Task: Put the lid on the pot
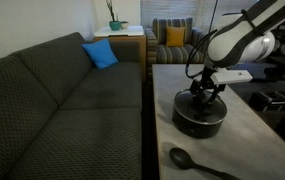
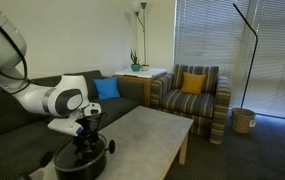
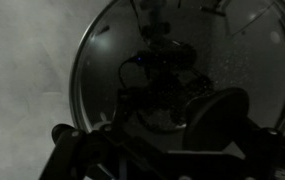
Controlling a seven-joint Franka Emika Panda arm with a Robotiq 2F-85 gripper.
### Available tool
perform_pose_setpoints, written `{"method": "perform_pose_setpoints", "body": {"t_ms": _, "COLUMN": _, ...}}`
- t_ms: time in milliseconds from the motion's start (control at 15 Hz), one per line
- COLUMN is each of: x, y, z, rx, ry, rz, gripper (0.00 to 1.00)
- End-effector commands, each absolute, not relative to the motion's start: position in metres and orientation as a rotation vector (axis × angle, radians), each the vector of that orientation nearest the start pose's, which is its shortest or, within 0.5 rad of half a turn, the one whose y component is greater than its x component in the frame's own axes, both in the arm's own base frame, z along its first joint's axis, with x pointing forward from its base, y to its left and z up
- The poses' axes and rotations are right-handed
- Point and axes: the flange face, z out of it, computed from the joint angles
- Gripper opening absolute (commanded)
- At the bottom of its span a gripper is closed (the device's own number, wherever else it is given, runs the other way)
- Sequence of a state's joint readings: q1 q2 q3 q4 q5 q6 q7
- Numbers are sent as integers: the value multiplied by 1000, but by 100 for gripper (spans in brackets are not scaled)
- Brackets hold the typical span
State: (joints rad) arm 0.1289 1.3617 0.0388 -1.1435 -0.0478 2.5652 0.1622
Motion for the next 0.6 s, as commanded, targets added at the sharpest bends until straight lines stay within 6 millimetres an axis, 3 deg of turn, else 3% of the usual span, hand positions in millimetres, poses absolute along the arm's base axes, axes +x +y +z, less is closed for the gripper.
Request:
{"method": "perform_pose_setpoints", "body": {"t_ms": 0, "x": 690, "y": 101, "z": -36, "rx": -3077, "ry": 10, "rz": -119, "gripper": 100}}
{"method": "perform_pose_setpoints", "body": {"t_ms": 333, "x": 674, "y": 105, "z": -26, "rx": -3085, "ry": 19, "rz": -175, "gripper": 100}}
{"method": "perform_pose_setpoints", "body": {"t_ms": 533, "x": 666, "y": 107, "z": -4, "rx": -3113, "ry": 35, "rz": -229, "gripper": 100}}
